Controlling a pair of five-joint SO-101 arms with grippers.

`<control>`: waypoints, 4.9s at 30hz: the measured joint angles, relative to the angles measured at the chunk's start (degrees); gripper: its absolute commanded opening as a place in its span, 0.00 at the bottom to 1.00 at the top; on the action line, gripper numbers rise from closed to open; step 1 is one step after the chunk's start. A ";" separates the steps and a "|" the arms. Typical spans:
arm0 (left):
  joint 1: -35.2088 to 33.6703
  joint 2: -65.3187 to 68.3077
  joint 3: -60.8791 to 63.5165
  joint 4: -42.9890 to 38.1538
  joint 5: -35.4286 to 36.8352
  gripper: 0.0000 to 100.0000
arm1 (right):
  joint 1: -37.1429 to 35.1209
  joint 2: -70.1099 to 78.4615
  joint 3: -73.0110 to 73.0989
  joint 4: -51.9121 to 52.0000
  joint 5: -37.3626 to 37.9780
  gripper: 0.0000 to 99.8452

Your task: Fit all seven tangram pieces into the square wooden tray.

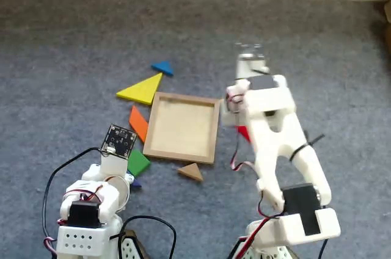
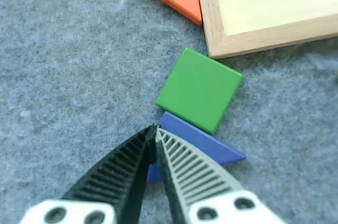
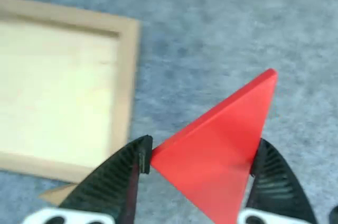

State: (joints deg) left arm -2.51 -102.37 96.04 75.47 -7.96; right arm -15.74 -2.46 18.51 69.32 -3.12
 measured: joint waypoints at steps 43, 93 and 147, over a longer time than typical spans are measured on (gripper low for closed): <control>0.00 0.00 0.00 0.00 0.00 0.01 | -17.85 19.25 -12.48 -5.01 -25.67 0.38; 0.00 0.00 0.00 0.00 0.00 0.01 | -17.93 22.24 -14.42 1.05 -8.62 0.07; 0.00 0.00 0.00 0.00 0.00 0.01 | -12.31 7.21 3.25 -5.36 0.26 0.07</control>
State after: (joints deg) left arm -2.51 -102.37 96.04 75.47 -7.96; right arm -28.04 4.75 21.76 63.96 -2.86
